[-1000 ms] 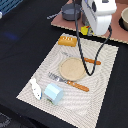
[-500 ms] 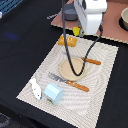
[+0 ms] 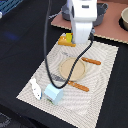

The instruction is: Interact with the objects in diverse but meaningful ways.

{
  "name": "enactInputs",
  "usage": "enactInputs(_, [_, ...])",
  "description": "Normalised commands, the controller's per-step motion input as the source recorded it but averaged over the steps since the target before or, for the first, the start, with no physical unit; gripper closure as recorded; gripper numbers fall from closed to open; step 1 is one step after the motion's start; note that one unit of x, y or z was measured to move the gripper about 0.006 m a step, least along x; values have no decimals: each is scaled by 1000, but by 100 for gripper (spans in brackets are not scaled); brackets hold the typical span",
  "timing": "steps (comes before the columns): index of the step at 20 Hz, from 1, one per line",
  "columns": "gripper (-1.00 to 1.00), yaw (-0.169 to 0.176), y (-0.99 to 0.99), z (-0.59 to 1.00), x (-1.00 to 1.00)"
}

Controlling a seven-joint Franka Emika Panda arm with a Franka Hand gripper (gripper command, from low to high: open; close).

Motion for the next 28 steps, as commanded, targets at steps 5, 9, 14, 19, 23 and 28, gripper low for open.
enactInputs(5, [100,0,-513,-309,-767])
enactInputs(9, [100,0,-444,-436,-859])
enactInputs(14, [100,0,-376,-410,-912])
enactInputs(19, [100,0,-349,-435,-927])
enactInputs(23, [100,0,-160,-254,-914])
enactInputs(28, [100,6,22,-125,-729])
